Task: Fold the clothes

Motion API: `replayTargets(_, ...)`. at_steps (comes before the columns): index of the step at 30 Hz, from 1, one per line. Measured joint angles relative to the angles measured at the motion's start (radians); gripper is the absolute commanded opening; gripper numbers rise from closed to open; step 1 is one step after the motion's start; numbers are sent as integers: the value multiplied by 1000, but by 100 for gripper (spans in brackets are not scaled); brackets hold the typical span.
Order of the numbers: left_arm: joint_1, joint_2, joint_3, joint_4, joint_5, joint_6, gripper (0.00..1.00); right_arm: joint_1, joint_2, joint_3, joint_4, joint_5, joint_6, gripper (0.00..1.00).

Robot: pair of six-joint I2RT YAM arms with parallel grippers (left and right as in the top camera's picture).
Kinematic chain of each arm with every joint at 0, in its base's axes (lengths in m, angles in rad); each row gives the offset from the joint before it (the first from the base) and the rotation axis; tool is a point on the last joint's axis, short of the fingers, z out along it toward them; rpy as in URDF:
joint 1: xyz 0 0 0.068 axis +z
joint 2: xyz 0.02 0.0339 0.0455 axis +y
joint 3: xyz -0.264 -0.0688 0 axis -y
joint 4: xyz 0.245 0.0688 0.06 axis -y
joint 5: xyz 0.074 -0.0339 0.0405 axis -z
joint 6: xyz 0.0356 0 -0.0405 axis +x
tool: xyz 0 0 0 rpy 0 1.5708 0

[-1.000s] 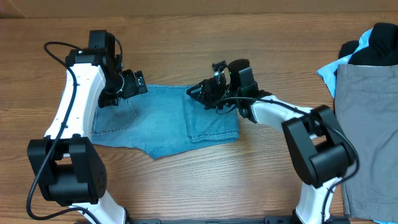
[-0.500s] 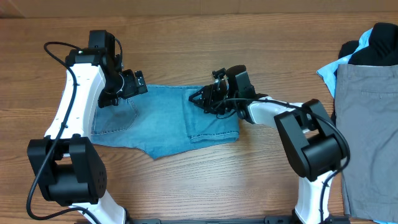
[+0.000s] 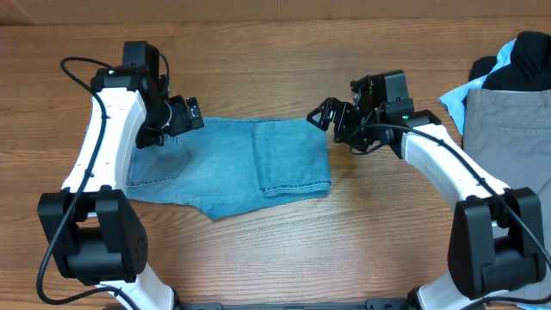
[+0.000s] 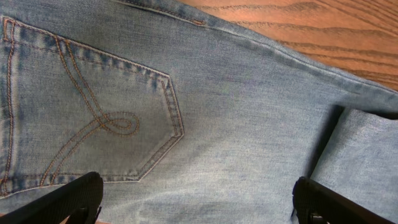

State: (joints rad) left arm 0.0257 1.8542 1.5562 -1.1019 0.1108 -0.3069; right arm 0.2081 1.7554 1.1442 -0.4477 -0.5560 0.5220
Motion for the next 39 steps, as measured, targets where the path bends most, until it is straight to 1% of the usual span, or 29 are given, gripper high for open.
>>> replayTargets(5,0,0,0,0,0,0,100,38,71,0,-18,11,-29,100)
replayTargets(11,0,0,0,-16,0,0,100,68,109,0,-33,55,-39,100)
replayTargets(14,0,0,0,-20,0,0,100,53,114,0,-77,117,-56,100)
replayTargets(17,0,0,0,-20,0,0,100,19,118,0,-107,137,-90,100)
replayTargets(21,0,0,0,-18,0,0,100,-31,118,0,-148,99,-143,99)
replayTargets(24,0,0,0,-15,0,0,100,-30,118,0,-151,56,-161,96)
replayTargets(26,0,0,0,-15,0,0,100,-14,118,-1,-151,36,-163,90)
replayTargets(27,0,0,0,-16,0,0,100,-2,118,-3,-150,28,-164,81)
replayTargets(28,0,0,0,-16,0,0,100,14,118,-8,-148,20,-164,79)
replayTargets(32,0,0,0,-18,0,0,100,64,132,-15,-117,5,-124,79)
replayTargets(33,0,0,0,-19,0,0,100,74,140,-15,-105,3,-114,78)
replayTargets(34,0,0,0,-21,0,0,100,82,154,-15,-93,-2,-103,73)
replayTargets(35,0,0,0,-23,0,0,100,84,159,-14,-89,-6,-98,66)
replayTargets(37,0,0,0,-27,0,0,100,83,166,-14,-86,-6,-86,42)
replayTargets(39,0,0,0,-27,0,0,100,82,177,-15,-82,-13,-82,23)
